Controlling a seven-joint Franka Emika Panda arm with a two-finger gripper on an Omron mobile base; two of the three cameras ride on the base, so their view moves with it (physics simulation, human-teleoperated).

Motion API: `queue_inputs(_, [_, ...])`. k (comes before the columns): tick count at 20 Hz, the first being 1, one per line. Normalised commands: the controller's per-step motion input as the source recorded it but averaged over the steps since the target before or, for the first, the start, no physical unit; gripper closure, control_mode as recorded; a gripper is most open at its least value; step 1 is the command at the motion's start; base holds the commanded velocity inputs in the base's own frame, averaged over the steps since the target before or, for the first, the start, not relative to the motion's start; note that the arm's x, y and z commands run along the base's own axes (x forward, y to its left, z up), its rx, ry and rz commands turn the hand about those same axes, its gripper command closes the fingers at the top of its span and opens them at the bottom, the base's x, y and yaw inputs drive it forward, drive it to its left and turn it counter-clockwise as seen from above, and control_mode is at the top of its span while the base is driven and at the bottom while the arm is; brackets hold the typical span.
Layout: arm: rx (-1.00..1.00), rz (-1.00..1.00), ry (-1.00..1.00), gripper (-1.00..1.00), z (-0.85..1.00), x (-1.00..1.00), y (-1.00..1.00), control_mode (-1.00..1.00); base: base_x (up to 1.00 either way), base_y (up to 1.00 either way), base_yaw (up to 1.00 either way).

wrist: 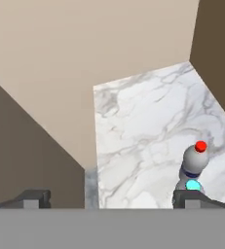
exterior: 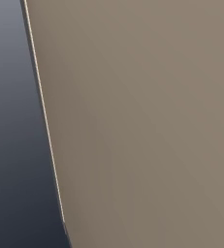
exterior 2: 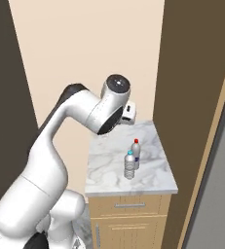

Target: Take the bottled waters from the counter and place them in the freezer to freeze. Close the freezer door after placing the bottles.

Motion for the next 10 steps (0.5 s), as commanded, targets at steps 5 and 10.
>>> queue_inputs(5, [0.03,0.02,-0.32,-1.0,-0.14,-0.4,-0.9,-1.0,0.0,0.0,0.0])
queue_inputs(10, [-0.02,0.03,-0.42,-1.0,-0.42,-0.74,-0.66,-1.0,0.0,0.0,0.0])
